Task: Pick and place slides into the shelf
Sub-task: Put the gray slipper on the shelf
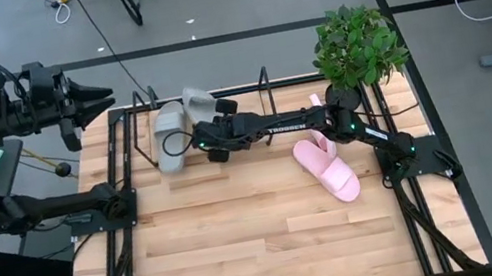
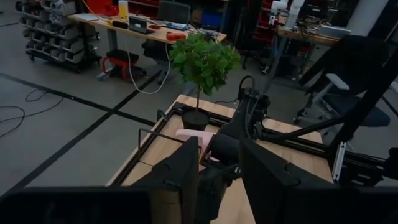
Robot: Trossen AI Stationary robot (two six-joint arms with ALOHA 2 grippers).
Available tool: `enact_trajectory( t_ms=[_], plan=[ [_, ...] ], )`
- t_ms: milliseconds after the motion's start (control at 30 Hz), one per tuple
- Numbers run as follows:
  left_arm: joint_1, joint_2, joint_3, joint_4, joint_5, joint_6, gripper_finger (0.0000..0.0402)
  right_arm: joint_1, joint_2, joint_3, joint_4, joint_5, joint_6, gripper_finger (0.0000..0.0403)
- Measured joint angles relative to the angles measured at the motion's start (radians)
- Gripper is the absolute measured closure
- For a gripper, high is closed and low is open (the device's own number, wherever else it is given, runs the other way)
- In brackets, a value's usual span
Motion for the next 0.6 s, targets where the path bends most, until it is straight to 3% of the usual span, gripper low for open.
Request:
enact_trajectory(
  t_ms=[367,600],
  plan=[
    [0.0,0.0,0.0,0.0,0.0,0.0,0.0288,-0.006,0.0,0.0,-0.012,-0.173,0.022,0.0339],
    [0.0,0.0,0.0,0.001,-0.001,0.015,0.0287,-0.006,0.056,0.0,-0.021,-0.208,-0.03,0.0339]
  ],
)
